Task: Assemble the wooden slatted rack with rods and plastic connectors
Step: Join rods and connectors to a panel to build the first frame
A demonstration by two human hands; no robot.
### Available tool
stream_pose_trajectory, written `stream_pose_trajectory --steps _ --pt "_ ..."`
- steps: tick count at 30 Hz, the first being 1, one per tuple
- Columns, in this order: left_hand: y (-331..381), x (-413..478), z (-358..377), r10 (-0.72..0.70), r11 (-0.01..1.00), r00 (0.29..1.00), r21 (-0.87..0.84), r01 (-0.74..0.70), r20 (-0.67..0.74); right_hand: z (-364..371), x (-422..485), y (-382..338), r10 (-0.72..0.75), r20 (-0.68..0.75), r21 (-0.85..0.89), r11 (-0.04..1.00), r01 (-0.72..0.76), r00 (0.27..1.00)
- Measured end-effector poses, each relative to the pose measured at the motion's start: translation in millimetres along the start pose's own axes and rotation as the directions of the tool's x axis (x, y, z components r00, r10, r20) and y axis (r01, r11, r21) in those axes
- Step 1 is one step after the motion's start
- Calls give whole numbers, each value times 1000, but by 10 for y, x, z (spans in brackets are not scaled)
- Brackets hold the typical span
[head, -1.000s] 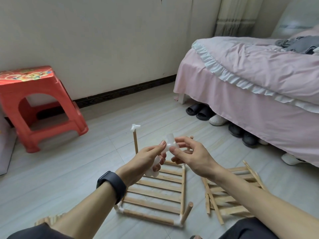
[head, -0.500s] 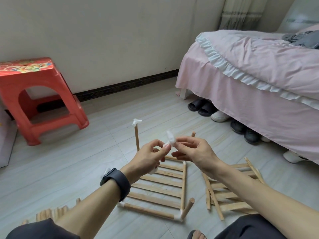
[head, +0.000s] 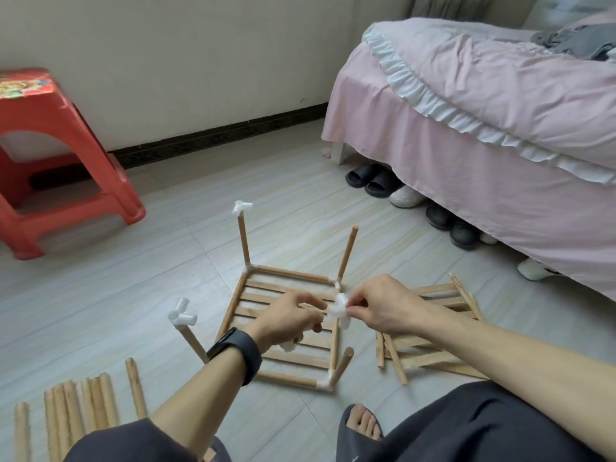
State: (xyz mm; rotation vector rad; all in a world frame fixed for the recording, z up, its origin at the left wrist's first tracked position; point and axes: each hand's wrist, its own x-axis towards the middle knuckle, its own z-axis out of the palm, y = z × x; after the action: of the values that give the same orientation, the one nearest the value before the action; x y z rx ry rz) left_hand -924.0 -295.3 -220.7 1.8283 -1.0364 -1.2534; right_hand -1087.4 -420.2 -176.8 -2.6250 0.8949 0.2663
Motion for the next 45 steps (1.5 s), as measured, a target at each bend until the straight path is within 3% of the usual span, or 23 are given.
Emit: stream_pose_trajectory --steps 4,9,27,40,45 --pt "-101 -28 286 -53 995 995 -77 60 83 109 -55 -25 33 41 -45 998 -31 999" --pt "-185 54 428 -30 999 998 -36 33 58 205 -115 -58 19 73 -127 992 -9 997" --pt "-275 95 465 -53 979 982 -183 87 183 237 -223 -7 12 143 -102 995 2 990" --pt "-388 137 585 -56 998 985 -14 59 166 308 -239 29 18 243 -88 996 3 970" --pt "-472 172 607 -58 995 988 -68 69 141 376 -189 21 51 252 -125 992 -20 967"
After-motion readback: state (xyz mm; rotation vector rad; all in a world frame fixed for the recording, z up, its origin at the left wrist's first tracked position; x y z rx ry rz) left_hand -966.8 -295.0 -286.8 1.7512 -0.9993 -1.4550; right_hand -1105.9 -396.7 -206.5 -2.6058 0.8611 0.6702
